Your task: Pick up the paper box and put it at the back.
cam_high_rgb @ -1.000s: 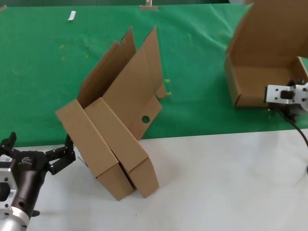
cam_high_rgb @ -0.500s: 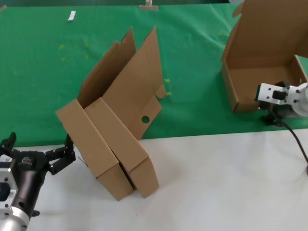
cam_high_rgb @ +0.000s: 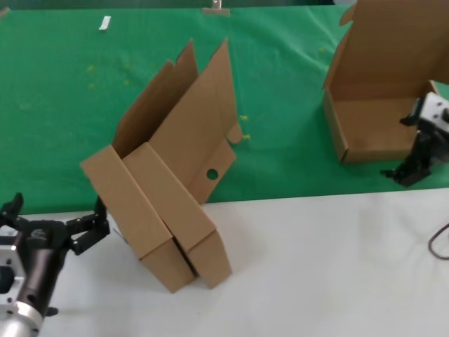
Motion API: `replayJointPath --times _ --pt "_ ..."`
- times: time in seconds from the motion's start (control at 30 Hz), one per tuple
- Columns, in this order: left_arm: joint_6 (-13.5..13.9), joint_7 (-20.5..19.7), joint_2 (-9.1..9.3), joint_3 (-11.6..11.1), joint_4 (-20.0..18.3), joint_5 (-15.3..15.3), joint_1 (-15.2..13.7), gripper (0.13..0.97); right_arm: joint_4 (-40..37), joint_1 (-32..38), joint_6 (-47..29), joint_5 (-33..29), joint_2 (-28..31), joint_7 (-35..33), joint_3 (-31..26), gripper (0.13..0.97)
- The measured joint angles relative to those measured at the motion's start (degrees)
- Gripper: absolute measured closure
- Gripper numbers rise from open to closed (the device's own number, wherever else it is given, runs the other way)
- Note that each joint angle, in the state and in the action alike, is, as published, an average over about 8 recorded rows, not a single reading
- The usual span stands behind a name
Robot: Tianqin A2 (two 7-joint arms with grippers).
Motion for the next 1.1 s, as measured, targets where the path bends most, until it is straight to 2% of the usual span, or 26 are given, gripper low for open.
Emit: replayJointPath --times 0.13,0.17,0.3,0.43,0.53,0.7,0.87,1.1 --pt "0.0 0.0 0.0 0.0 0.0 0.0 0.0 0.132 10.39 -6.71 -2.03 6.45 5.87 3.64 5.67 0.298" --pt "0.0 0.0 0.0 0.0 0.0 0.0 0.0 0.132 12.95 -8.9 -1.98 8.57 7.32 4.51 7.17 0.298" --pt "0.0 0.0 0.0 0.0 0.0 0.0 0.0 0.132 23.8 -19.26 1.16 18.81 13.43 9.96 11.38 0.24" --pt "0.0 0.0 0.0 0.0 0.0 0.0 0.0 0.132 34.42 -29.9 8.85 29.42 18.86 18.94 10.93 0.182" --pt "0.0 0.0 0.0 0.0 0.0 0.0 0.0 0.132 42.2 -37.64 16.24 37.17 21.72 25.63 9.0 0.182" --pt "0.0 0.0 0.0 0.0 0.0 0.0 0.0 0.132 54.99 -50.46 29.01 48.64 23.38 29.9 6.28 0.157" --pt "0.0 0.0 0.0 0.0 0.0 0.0 0.0 0.132 61.96 -57.72 36.06 52.43 22.42 29.29 6.51 0.131" --pt "0.0 0.0 0.0 0.0 0.0 0.0 0.0 0.132 62.18 -58.39 35.99 51.71 20.76 27.61 7.98 0.129"
